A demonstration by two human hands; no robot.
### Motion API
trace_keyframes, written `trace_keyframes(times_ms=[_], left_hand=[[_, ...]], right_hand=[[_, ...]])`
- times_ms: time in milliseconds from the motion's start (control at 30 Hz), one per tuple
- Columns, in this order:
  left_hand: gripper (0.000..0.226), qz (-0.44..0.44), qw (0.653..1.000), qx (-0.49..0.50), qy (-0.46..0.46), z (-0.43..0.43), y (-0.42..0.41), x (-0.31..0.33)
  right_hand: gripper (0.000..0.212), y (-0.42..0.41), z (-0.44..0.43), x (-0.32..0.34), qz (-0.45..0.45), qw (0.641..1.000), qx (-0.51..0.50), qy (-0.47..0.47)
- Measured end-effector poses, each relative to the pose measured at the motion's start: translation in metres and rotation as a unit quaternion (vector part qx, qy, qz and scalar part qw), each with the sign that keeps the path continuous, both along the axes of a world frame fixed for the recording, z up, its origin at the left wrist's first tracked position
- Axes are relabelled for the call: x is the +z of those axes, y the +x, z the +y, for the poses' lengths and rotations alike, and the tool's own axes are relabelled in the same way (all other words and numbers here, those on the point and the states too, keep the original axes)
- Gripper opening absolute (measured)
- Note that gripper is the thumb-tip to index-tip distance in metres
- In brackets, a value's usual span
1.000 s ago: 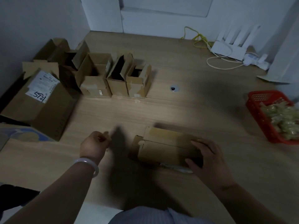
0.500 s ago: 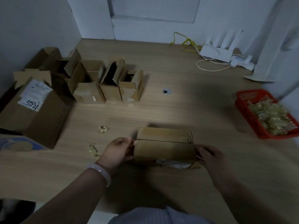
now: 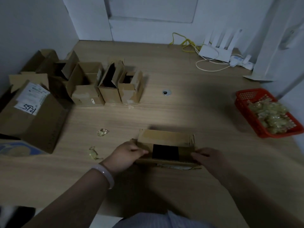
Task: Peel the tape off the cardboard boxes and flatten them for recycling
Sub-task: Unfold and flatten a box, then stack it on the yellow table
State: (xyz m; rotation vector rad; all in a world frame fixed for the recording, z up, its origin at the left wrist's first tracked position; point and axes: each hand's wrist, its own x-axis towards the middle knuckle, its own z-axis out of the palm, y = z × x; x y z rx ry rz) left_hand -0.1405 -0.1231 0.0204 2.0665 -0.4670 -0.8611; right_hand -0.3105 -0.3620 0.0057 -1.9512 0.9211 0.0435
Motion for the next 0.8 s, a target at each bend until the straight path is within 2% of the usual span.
trace_keyframes(times_ms=[100,200,300,433,567,633,700,800], left_hand=[[0.045,-0.094,0.985,-0.126,0.065,-0.004,0.005,0.003],[0.064,-0.109,0.975,-0.15,0.126,-0.006,0.006,0.003],[0.073,-0.121,0.967,-0.158,0.159,-0.013,0.006,0.003],[0.076,-0.177,0.964,-0.142,0.14,-0.016,0.009,0.002],[0.056,-0.231,0.956,-0.146,0.11,-0.013,0.002,-0.001],[0.068,-0.252,0.951,-0.128,0.125,-0.017,-0.002,-0.002],[0.092,-0.248,0.951,-0.103,0.153,-0.025,-0.004,-0.002],[0.112,-0.242,0.94,-0.07,0.228,-0.038,-0.001,-0.001]], right_hand=[[0.021,0.009,-0.002,0.009,0.04,0.988,0.139,-0.055],[0.053,0.016,0.0,0.013,0.113,0.971,0.171,-0.121],[0.065,0.025,0.007,0.018,0.154,0.948,0.217,-0.176],[0.085,0.034,0.01,0.021,0.154,0.936,0.215,-0.232],[0.104,0.035,0.012,0.02,0.133,0.933,0.216,-0.256],[0.108,0.035,0.013,0.016,0.122,0.931,0.214,-0.269],[0.111,0.038,0.011,0.013,0.12,0.931,0.214,-0.272],[0.121,0.047,0.007,0.01,0.145,0.941,0.181,-0.245]])
